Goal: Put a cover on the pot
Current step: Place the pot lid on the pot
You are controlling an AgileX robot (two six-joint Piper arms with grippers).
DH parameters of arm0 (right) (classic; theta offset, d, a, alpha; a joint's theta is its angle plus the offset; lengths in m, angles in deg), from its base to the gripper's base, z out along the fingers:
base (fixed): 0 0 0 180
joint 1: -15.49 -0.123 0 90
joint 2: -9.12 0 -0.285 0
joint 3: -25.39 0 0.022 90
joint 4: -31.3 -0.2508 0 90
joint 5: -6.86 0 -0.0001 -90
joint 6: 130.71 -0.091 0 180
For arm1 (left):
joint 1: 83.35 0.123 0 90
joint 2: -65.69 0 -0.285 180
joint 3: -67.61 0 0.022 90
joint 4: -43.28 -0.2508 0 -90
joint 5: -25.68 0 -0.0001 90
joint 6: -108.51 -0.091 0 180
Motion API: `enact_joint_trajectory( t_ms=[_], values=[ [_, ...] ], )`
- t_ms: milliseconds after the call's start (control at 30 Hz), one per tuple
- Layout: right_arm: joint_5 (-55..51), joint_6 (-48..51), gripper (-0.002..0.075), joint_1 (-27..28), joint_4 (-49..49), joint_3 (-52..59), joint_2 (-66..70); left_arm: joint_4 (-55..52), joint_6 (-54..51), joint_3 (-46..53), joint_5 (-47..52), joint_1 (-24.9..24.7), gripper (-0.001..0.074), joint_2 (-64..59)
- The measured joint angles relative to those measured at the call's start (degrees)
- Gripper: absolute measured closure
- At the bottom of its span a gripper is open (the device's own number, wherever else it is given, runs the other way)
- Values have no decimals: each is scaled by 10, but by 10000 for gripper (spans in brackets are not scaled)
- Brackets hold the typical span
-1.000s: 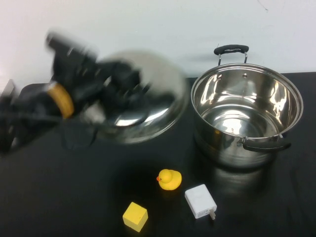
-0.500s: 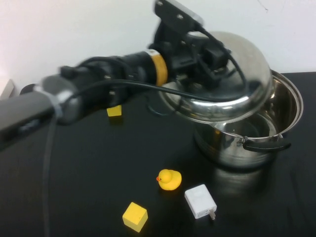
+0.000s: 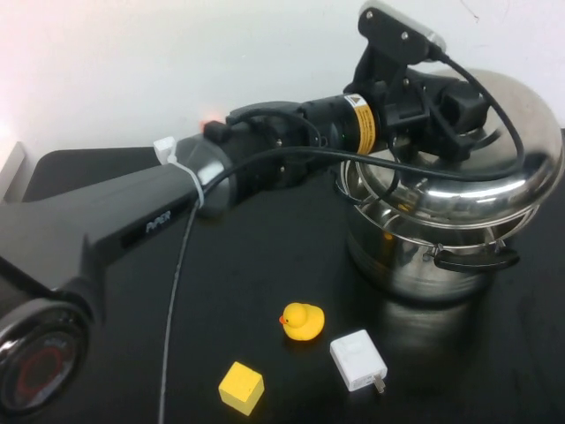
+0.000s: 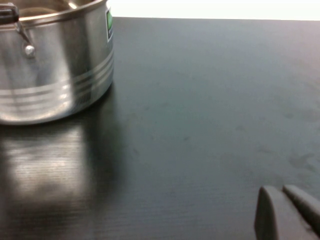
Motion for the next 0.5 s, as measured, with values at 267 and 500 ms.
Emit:
enact_joint_trajectory(
  t_ms=[267, 500],
  values=[
    [0, 0, 728, 0, 0, 0, 0, -6, 24, -1, 44, -1, 409, -20],
    [0, 0, 728, 0, 0, 0, 0, -6, 21, -2, 37, -1, 409, -34]
  ],
)
